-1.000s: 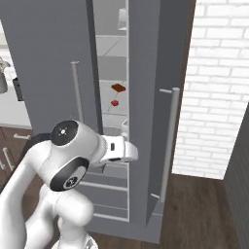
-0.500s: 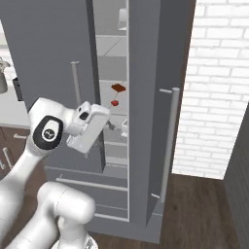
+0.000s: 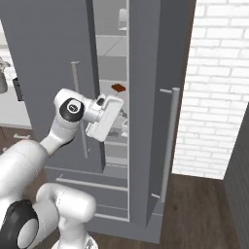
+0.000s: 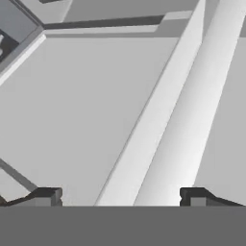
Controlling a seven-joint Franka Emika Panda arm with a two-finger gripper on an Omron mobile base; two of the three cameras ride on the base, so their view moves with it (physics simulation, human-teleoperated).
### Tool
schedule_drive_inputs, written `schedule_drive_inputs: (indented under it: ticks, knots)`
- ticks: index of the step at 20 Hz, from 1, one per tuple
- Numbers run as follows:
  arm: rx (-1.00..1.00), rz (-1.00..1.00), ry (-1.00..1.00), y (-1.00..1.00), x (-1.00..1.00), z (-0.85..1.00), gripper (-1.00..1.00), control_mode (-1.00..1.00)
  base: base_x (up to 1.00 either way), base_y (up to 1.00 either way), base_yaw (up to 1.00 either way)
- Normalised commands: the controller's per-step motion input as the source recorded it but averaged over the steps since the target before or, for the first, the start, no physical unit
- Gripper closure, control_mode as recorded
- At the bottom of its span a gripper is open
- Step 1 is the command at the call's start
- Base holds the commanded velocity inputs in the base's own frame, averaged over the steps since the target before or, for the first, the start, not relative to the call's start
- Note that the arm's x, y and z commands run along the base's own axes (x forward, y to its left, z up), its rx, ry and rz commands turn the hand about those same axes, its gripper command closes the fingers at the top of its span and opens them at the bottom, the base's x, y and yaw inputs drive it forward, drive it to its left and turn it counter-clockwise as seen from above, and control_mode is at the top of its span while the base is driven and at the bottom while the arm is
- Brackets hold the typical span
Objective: Take the strawberry from the fridge and place it on top of the pancake, located on the dining counter.
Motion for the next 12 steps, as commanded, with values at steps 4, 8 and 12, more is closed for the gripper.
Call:
schedule_drive_inputs:
  ticks: [4, 8, 12]
  knots:
    - [0.00, 0.00, 0.00, -0.53, 0.38, -0.07, -1.00, -1.00, 0.00, 0.00, 0.00]
    - [0.00, -0.01, 0.00, -0.64, 0.04, -0.14, -1.00, -1.00, 0.00, 0.00, 0.00]
    - [0.00, -0.03, 0.00, -0.76, 0.00, -0.09, -1.00, -1.00, 0.00, 0.00, 0.00]
